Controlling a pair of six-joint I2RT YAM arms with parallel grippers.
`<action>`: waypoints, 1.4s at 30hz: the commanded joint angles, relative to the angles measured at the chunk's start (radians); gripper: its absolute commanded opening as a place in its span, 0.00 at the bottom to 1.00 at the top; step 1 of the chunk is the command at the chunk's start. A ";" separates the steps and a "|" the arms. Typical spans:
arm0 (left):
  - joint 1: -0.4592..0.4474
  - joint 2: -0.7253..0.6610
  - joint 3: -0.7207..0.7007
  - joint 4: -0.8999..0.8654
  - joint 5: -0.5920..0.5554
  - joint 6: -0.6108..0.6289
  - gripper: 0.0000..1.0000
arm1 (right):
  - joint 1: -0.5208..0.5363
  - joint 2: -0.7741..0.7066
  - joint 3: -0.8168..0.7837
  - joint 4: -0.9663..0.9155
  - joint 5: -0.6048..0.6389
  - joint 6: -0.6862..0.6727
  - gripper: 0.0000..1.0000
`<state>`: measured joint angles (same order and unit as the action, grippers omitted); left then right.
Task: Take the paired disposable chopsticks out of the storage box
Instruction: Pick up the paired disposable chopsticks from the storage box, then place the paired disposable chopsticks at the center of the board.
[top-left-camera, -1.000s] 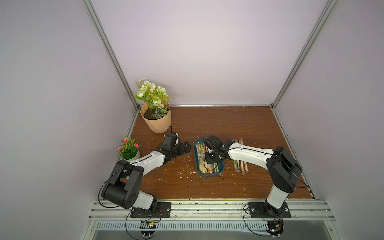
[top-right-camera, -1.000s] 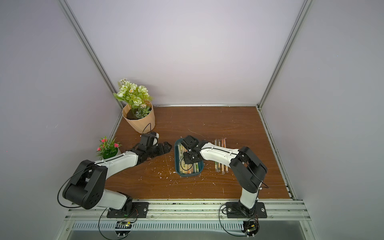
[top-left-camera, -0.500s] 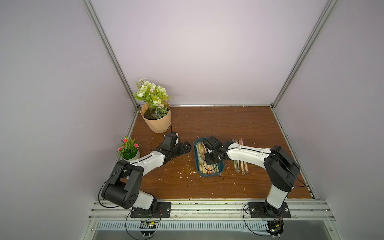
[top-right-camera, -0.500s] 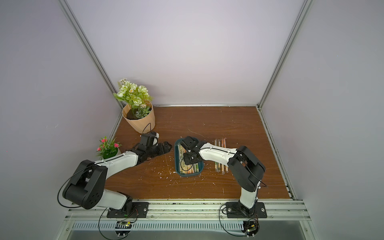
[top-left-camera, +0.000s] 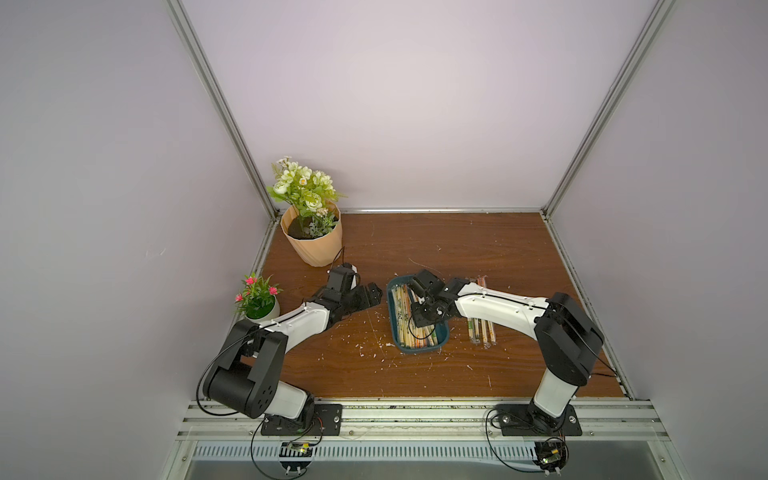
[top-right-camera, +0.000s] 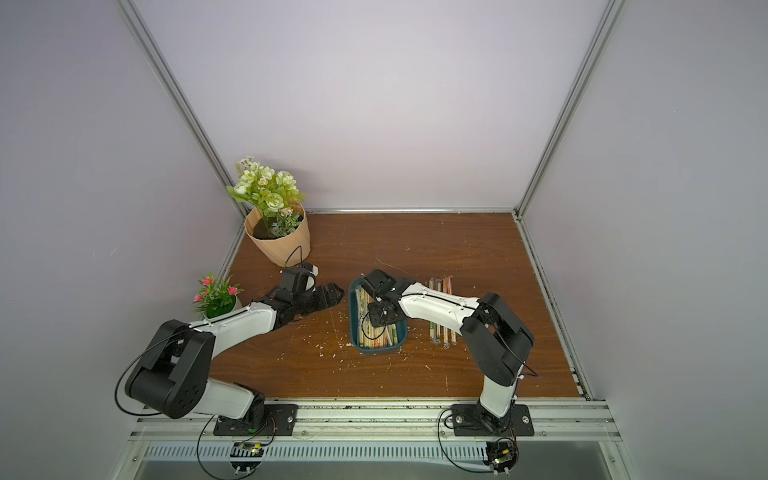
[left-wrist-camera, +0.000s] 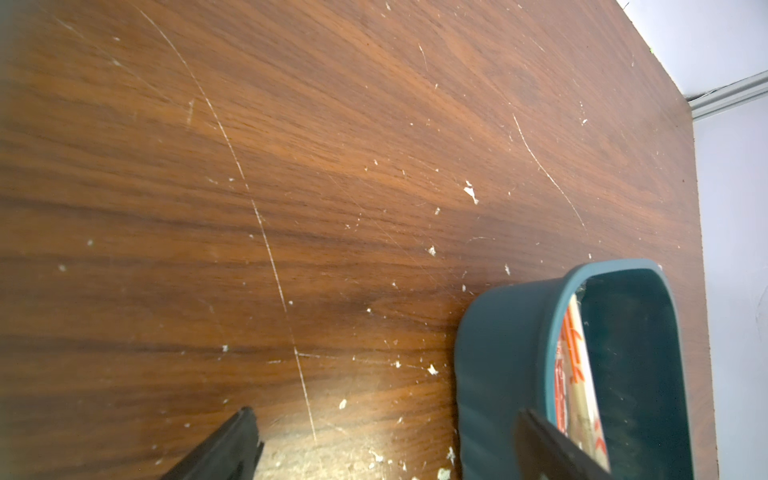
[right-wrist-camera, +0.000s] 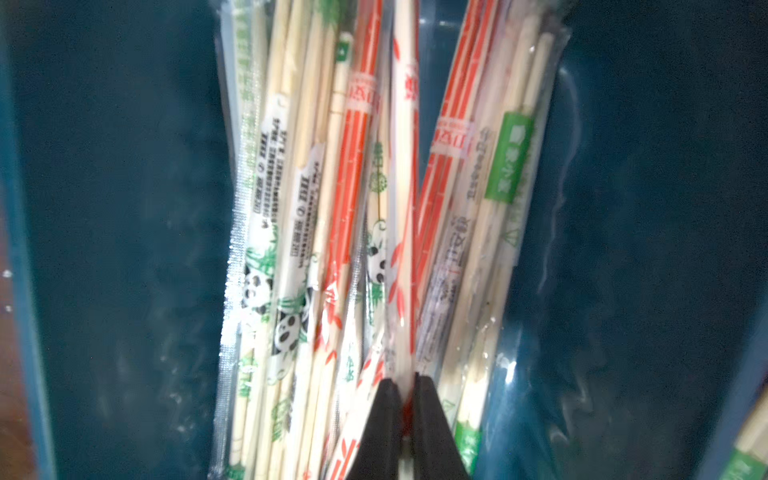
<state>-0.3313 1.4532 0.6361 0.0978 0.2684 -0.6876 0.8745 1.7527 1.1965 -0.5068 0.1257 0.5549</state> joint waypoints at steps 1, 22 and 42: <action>0.011 -0.017 0.000 -0.005 0.007 0.008 0.98 | -0.031 -0.071 0.031 -0.037 0.035 0.002 0.02; 0.010 -0.031 0.007 -0.029 0.002 0.010 0.98 | -0.304 -0.249 -0.073 0.029 -0.020 -0.053 0.03; 0.008 -0.036 0.031 -0.059 -0.002 0.005 0.98 | -0.324 -0.161 -0.246 0.134 -0.007 -0.078 0.10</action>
<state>-0.3313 1.4464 0.6376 0.0616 0.2684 -0.6872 0.5522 1.5867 0.9436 -0.3901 0.1040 0.4976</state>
